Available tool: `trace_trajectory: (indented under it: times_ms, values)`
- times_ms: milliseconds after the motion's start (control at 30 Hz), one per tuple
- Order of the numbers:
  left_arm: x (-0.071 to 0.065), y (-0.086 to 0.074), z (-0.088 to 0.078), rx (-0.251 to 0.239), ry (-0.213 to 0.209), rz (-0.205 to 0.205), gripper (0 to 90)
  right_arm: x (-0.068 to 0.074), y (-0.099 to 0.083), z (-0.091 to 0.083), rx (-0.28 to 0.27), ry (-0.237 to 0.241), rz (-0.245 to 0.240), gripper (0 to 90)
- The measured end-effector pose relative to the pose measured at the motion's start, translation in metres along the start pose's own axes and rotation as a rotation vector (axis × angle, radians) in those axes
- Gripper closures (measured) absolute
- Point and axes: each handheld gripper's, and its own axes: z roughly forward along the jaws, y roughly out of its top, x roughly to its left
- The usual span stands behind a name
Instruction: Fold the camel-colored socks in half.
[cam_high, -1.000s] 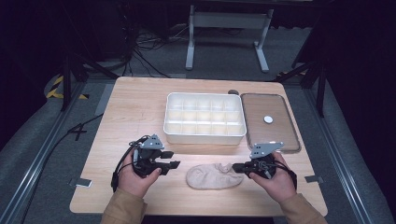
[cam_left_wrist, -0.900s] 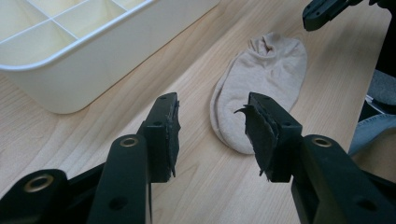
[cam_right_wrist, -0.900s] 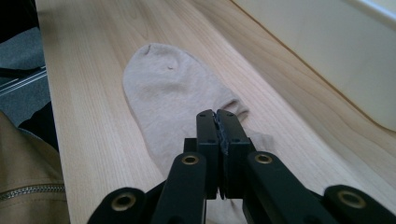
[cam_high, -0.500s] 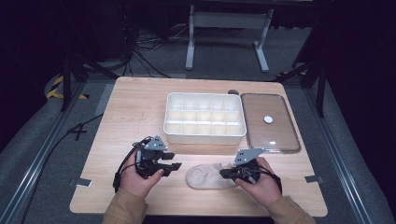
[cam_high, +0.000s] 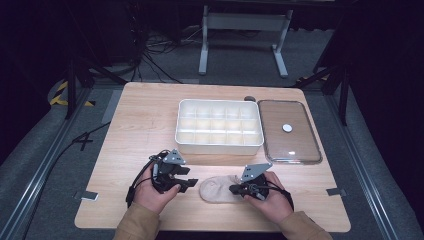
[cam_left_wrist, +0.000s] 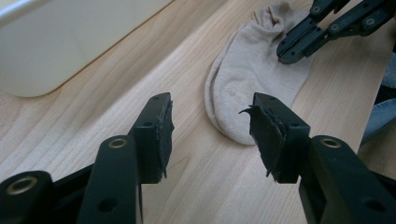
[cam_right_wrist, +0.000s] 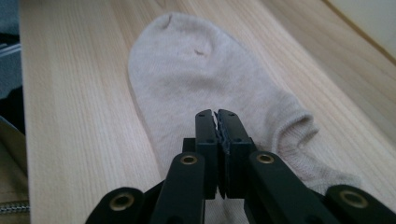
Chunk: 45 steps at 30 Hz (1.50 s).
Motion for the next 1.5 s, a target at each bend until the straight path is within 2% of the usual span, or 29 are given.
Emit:
trace_trajectory:
  times_ms: [133, 267, 400, 467, 600, 633, 700, 733, 800, 867, 967, 1133, 1267, 1367, 1433, 1500]
  values:
    - [0.0, -0.001, 0.003, 0.009, -0.01, -0.005, 49.2, 0.0, -0.002, 0.004, 0.017, -0.001, 0.002, 89.0]
    - [0.0, -0.003, 0.012, 0.047, -0.028, -0.012, 49.1, 0.003, -0.001, 0.004, 0.023, -0.002, -0.007, 89.1]
    - [-0.004, -0.002, 0.024, 0.076, -0.028, -0.009, 50.7, 0.003, -0.001, 0.004, 0.025, -0.003, -0.008, 89.2]
    - [-0.007, -0.002, 0.031, 0.093, -0.01, 0.002, 51.3, 0.004, -0.001, 0.004, 0.024, 0.001, -0.007, 89.2]
    - [-0.009, -0.004, 0.04, 0.088, 0.008, -0.017, 53.3, 0.004, -0.002, 0.004, 0.02, 0.0, -0.007, 89.2]
    - [-0.01, -0.006, 0.044, 0.1, 0.02, -0.043, 53.3, 0.004, -0.002, 0.004, 0.018, 0.0, -0.002, 89.2]
    - [-0.01, -0.006, 0.048, 0.109, 0.041, -0.033, 53.9, 0.004, -0.003, 0.004, 0.014, 0.002, -0.001, 89.2]
    - [-0.011, -0.006, 0.049, 0.106, 0.045, -0.048, 53.9, 0.004, -0.003, 0.004, 0.014, 0.002, -0.001, 89.2]
    - [-0.011, -0.005, 0.051, 0.092, 0.04, -0.034, 53.9, 0.004, -0.003, 0.004, 0.011, 0.002, -0.002, 89.2]
    - [-0.013, -0.004, 0.055, 0.107, 0.039, -0.029, 53.4, 0.004, -0.003, 0.004, 0.01, 0.002, -0.002, 89.2]
    - [-0.015, -0.005, 0.061, 0.132, 0.054, -0.022, 53.9, 0.004, -0.003, 0.004, 0.009, 0.0, -0.005, 89.1]
    - [-0.019, -0.003, 0.063, 0.142, 0.076, -0.01, 55.6, 0.005, -0.004, 0.003, 0.008, -0.004, -0.012, 88.9]
    - [-0.024, -0.001, 0.065, 0.151, 0.092, 0.026, 56.8, 0.006, -0.005, 0.003, 0.006, -0.003, -0.014, 88.8]
    - [-0.026, 0.0, 0.066, 0.149, 0.069, 0.024, 59.5, 0.006, -0.005, 0.003, 0.005, -0.006, -0.009, 88.8]
    - [-0.027, -0.001, 0.068, 0.13, 0.047, 0.016, 68.3, 0.006, -0.006, 0.002, 0.007, -0.007, -0.007, 88.6]
    - [-0.027, -0.001, 0.069, 0.13, 0.037, 0.008, 75.0, 0.006, -0.006, 0.001, 0.01, -0.01, -0.011, 88.2]
